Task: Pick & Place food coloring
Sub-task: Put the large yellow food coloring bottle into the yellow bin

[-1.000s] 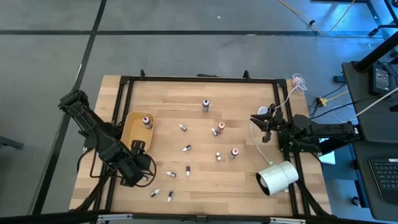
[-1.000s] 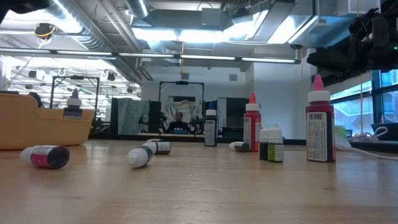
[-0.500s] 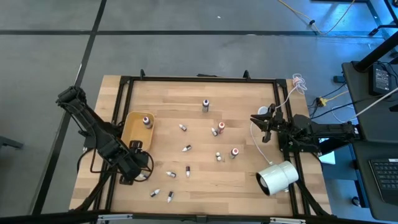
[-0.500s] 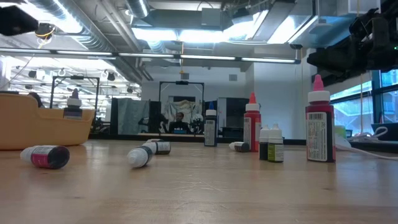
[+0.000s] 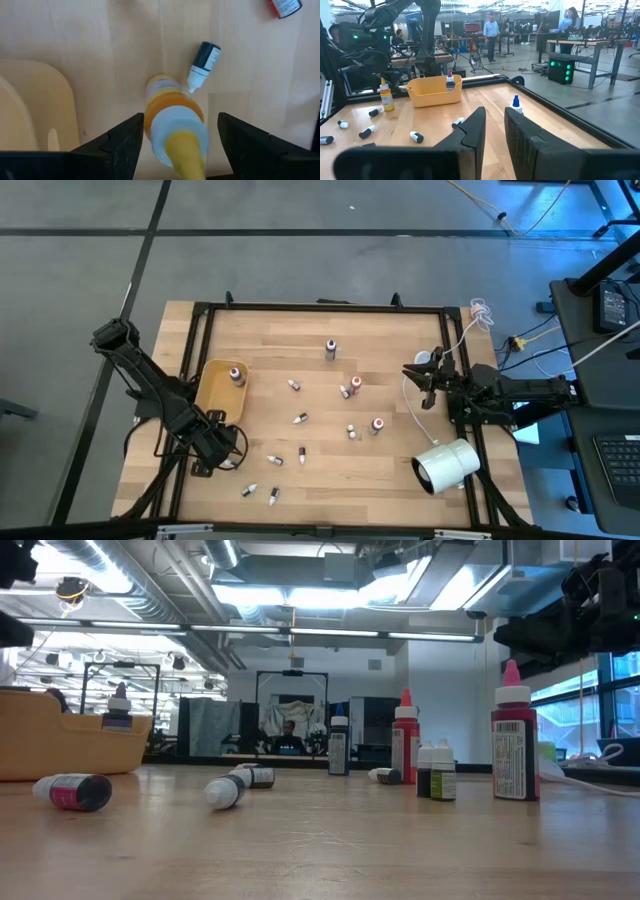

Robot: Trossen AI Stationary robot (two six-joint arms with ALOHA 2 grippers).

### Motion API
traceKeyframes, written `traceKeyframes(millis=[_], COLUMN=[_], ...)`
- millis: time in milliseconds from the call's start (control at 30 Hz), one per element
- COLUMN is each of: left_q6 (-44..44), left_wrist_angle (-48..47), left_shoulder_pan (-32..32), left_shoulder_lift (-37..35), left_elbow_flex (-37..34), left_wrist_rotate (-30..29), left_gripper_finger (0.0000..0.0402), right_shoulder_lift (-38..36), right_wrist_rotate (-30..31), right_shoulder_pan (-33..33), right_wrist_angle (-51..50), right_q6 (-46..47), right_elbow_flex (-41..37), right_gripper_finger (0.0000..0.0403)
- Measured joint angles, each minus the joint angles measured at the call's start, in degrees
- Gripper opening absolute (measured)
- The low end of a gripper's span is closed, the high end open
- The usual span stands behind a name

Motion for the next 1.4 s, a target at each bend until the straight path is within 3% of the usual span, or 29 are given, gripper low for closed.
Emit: traceKeyframes(millis=[433, 833, 1067, 1400], left_q6=[-0.09, -9.01, -3.24, 0.21], left_wrist_angle=[0.03, 0.06, 0.04, -0.05], left_shoulder_pan=[0.00, 0.00, 0.00, 0.00], left_shoulder_lift=[0.00, 0.00, 0.00, 0.17], left_elbow_flex=[-0.29, -0.29, -0.29, -0.29], left_wrist_rotate=[-0.87, -2.09, -3.47, -3.48], left_gripper_finger=[0.0247, 0.0247, 0.0245, 0.0182], right_shoulder_lift=[0.00, 0.00, 0.00, 0.00], right_wrist_rotate=[0.01, 0.01, 0.01, 0.01], right_shoulder_pan=[0.00, 0.00, 0.00, 0.01], right_wrist_angle=[0.00, 0.00, 0.00, 0.00], right_q6=[-0.10, -0.14, -0.14, -1.49], right_elbow_flex=[-0.01, -0.01, -0.01, 0.00], right_gripper_finger=[0.0075, 0.0075, 0.0075, 0.0075])
